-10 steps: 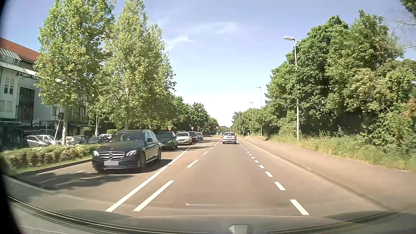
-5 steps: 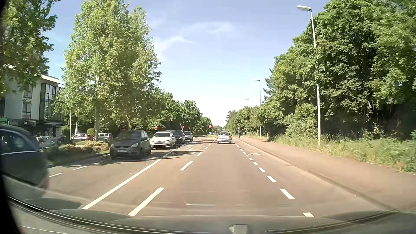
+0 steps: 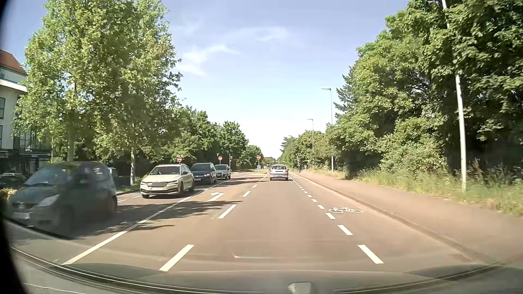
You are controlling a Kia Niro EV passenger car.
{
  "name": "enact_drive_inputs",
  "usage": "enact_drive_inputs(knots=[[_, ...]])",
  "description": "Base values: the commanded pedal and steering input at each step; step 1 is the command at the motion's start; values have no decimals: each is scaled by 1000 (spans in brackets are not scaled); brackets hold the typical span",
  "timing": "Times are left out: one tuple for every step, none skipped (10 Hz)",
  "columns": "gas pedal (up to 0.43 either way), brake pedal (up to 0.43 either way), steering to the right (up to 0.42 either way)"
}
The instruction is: Follow the waypoints while adhering to traffic rules and regulations
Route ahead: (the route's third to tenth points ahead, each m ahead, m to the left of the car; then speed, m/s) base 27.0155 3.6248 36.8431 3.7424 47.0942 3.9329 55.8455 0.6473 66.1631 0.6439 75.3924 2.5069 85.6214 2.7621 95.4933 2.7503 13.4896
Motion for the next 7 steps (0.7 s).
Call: enact_drive_inputs(knots=[[0, 207, 4], [0, 213, 3], [0, 220, 1], [0, 226, 0], [0, 232, 0], [0, 238, -1], [0, 250, -1]])
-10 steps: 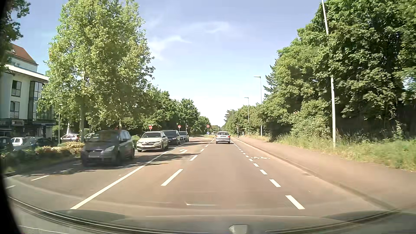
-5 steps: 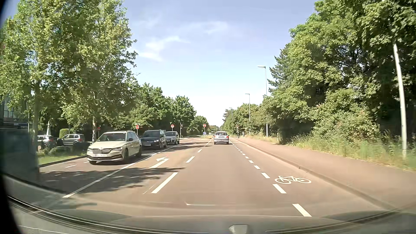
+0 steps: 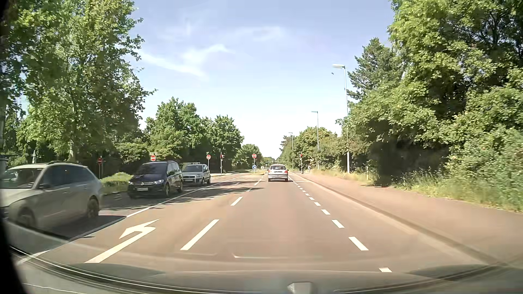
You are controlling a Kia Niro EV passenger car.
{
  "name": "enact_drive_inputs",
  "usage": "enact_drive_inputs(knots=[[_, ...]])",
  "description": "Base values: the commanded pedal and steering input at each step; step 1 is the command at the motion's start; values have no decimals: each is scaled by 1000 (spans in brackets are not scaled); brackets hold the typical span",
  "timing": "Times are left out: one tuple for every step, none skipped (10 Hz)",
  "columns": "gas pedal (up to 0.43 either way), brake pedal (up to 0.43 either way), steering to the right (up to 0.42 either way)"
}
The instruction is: Follow the waypoints while adhering to traffic rules and regulations
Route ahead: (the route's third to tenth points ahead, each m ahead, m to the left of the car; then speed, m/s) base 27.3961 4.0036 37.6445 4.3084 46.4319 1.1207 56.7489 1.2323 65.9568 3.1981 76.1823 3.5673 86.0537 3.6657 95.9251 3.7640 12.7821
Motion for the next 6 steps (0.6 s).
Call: enact_drive_inputs(knots=[[0, 256, -1], [0, 262, 0], [0, 268, 0], [0, 274, 0], [0, 274, 0], [0, 280, 0]])
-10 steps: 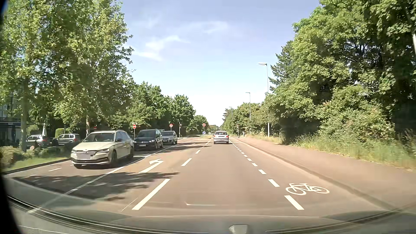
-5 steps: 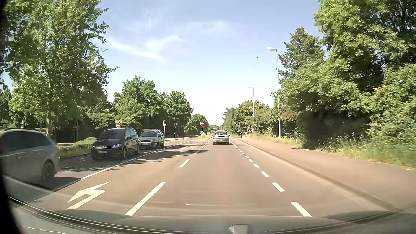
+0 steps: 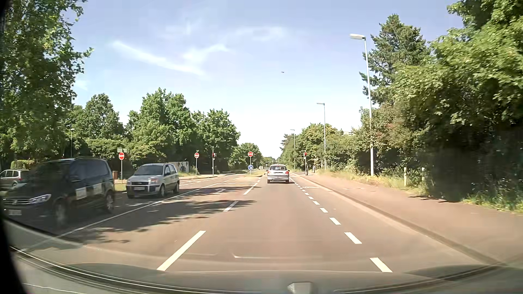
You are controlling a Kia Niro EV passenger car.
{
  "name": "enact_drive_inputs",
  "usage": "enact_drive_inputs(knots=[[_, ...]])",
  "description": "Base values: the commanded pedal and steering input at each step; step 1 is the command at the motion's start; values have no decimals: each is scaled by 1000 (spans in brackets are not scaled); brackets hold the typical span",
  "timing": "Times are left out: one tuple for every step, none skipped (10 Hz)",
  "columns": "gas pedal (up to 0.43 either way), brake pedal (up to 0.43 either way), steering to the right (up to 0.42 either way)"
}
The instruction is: Follow the waypoints while adhering to traffic rules and regulations
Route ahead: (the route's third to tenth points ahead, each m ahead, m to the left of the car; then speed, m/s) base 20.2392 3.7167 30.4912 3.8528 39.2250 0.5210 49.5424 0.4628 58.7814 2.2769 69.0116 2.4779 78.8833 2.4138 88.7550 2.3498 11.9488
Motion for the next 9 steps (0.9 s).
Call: enact_drive_inputs(knots=[[0, 287, 0], [0, 287, -1], [0, 293, 0], [0, 293, 0], [0, 299, 1], [0, 305, 3], [0, 305, 3], [0, 305, 2], [0, 311, 3]])
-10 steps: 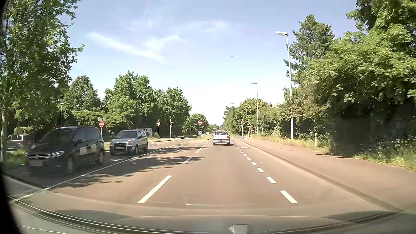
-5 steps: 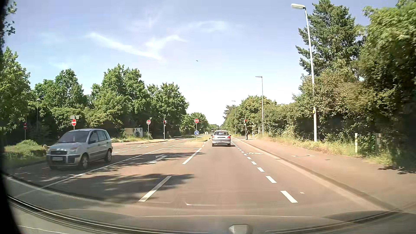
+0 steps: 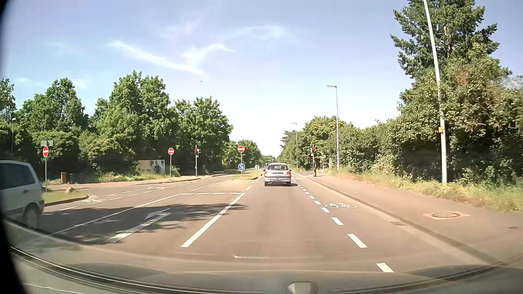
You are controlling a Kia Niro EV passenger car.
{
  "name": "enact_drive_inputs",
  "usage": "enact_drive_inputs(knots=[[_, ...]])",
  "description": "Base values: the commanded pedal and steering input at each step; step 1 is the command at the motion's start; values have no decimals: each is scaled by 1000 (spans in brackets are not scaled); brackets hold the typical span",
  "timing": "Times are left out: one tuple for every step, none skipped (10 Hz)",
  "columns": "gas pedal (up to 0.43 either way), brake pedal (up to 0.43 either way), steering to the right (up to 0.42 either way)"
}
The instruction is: Follow the waypoints while adhering to traffic rules and regulations
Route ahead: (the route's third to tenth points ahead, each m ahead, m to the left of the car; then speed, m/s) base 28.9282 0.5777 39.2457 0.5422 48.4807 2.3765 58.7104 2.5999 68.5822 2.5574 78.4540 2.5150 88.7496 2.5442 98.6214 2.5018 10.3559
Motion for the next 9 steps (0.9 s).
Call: enact_drive_inputs(knots=[[0, 323, 3], [0, 329, 3], [0, 335, 2], [0, 341, 3], [0, 341, 3], [0, 341, 3], [0, 348, 3], [0, 348, 3], [0, 348, 2]])
